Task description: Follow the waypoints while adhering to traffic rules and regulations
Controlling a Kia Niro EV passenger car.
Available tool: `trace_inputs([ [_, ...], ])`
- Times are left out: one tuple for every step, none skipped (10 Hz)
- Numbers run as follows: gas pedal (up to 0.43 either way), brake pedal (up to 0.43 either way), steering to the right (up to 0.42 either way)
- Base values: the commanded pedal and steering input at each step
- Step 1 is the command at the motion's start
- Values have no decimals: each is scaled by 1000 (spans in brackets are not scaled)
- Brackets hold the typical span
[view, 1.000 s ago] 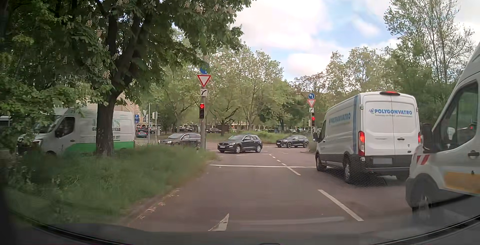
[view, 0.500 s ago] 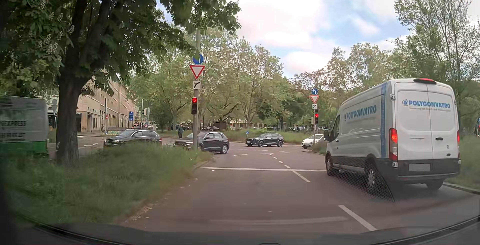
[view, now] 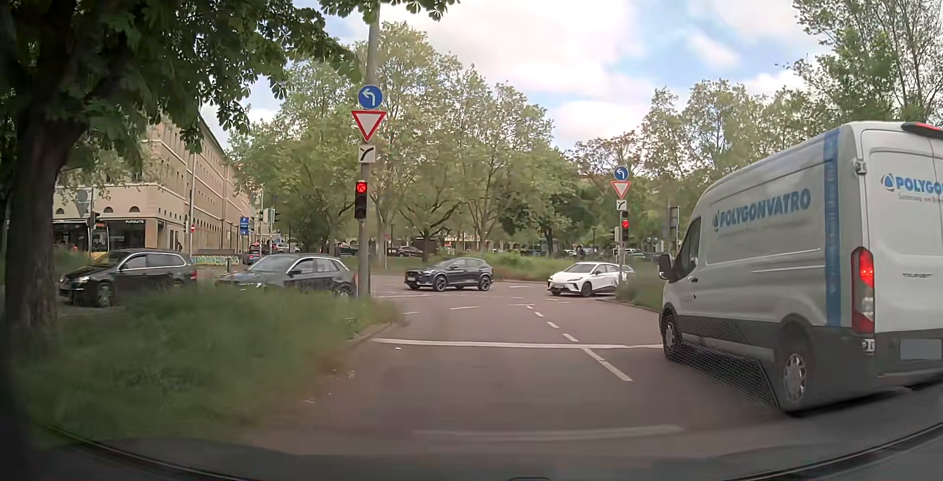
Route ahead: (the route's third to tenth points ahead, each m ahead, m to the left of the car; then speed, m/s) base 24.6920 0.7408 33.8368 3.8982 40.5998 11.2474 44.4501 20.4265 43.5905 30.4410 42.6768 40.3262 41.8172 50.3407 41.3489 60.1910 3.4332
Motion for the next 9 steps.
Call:
trace_inputs([
  [0,67,20],
  [0,73,20],
  [0,73,20],
  [0,73,20],
  [0,73,19],
  [0,79,18],
  [0,91,16],
  [0,98,14],
  [0,104,11],
])
